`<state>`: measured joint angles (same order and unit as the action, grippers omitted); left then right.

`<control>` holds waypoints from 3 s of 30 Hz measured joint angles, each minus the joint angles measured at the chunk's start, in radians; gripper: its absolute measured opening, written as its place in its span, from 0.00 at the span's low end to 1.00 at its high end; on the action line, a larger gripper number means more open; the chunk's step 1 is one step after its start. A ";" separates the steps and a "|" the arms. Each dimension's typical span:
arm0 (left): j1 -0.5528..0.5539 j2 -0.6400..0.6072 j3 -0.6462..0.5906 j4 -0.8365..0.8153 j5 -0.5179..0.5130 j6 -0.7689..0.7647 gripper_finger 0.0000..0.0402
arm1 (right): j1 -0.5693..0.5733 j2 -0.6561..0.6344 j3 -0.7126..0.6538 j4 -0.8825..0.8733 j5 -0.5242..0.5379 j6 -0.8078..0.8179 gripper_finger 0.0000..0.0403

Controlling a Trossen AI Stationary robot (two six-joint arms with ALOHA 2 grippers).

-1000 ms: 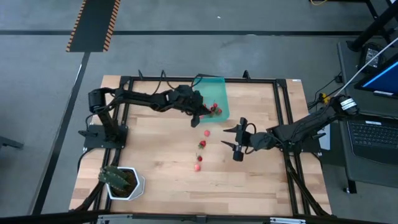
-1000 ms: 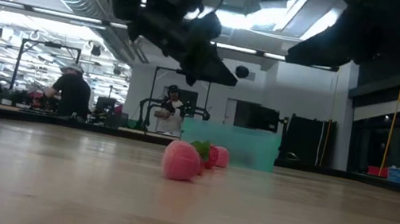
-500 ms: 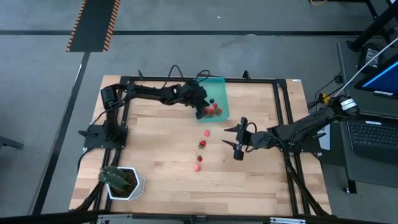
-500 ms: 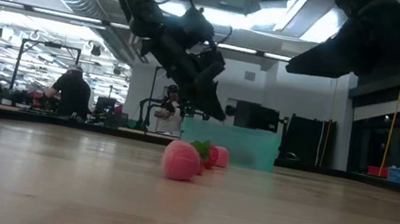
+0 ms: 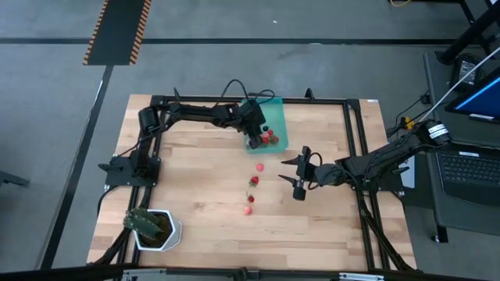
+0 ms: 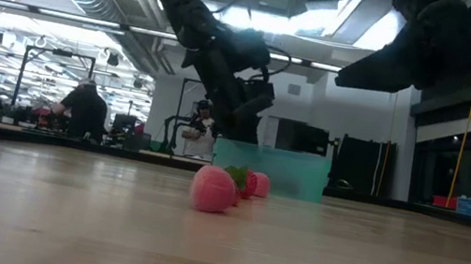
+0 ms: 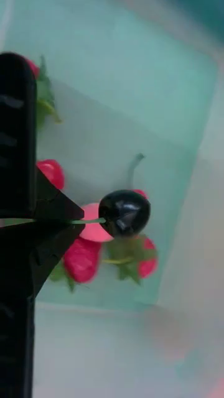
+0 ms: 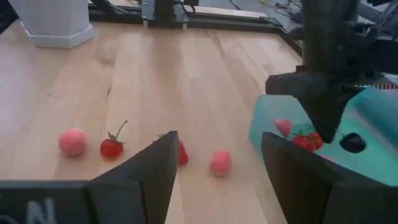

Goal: Pick and placing Produce into tupperware
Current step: Put the black cherry into the blue bin, then put the pink peach into the blue bin

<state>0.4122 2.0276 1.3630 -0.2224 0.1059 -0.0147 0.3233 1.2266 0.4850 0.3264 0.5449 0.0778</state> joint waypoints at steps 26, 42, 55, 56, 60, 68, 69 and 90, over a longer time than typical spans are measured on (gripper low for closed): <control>-0.044 -0.069 0.008 -0.024 0.037 0.113 0.24 | 0.000 0.000 0.000 -0.003 0.000 -0.006 0.58; -0.201 -0.468 -0.196 -0.037 -0.011 0.084 0.22 | 0.000 0.000 0.001 0.042 -0.020 -0.034 0.58; -0.405 -0.815 -0.660 0.394 -0.182 0.015 0.17 | 0.000 -0.001 0.005 0.096 -0.105 -0.035 0.58; -0.421 -0.837 -0.690 0.419 -0.198 0.014 0.17 | 0.000 -0.001 0.005 0.098 -0.105 -0.035 0.58; -0.493 -0.928 -0.794 0.517 -0.251 0.015 0.18 | 0.000 -0.001 0.005 0.104 -0.105 -0.034 0.58; -0.627 -1.041 -0.958 0.634 -0.350 0.017 0.22 | 0.000 0.000 0.005 0.110 -0.106 -0.008 0.58; -0.645 -1.046 -0.976 0.652 -0.375 0.017 0.22 | 0.000 0.000 0.005 0.110 -0.108 -0.005 0.58; -0.901 -1.062 -1.061 0.726 -0.743 0.035 0.15 | 0.012 0.165 0.281 -0.371 -0.198 0.046 0.58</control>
<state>-0.4888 0.9657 0.3019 0.5037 -0.6370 0.0204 0.3355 1.3919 0.7660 -0.0449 0.3474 0.1237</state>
